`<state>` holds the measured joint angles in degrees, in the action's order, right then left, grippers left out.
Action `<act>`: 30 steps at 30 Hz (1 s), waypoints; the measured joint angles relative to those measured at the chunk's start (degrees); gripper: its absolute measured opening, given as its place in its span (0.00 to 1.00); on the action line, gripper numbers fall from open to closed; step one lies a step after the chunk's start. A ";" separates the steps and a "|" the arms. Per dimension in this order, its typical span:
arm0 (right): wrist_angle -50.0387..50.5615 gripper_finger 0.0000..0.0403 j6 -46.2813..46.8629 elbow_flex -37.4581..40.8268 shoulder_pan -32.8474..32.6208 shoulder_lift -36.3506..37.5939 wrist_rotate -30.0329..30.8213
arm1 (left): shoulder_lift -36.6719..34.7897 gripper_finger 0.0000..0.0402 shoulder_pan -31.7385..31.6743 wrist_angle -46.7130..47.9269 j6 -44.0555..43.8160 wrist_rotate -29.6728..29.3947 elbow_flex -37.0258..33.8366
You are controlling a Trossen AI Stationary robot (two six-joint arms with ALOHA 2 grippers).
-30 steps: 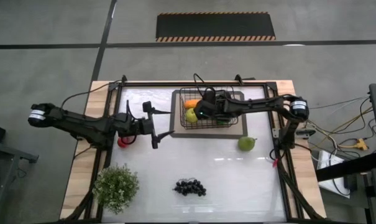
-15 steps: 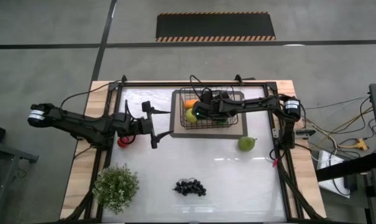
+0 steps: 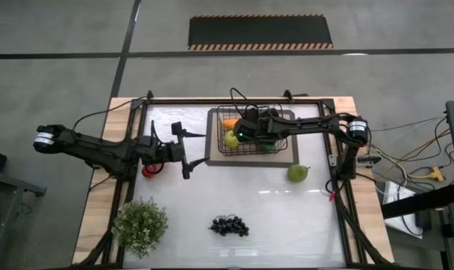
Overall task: Build produce basket
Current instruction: Put the black grapes into the black wire basket
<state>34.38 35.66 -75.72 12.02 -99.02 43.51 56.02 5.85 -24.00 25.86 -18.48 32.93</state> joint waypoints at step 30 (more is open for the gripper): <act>6.85 0.59 -12.90 4.68 -33.56 22.05 -12.25 | 0.95 0.85 -0.20 -1.45 -6.14 -1.51 0.15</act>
<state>41.23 22.77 -71.05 -21.53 -76.97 31.26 56.97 5.65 -25.45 19.72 -19.99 33.08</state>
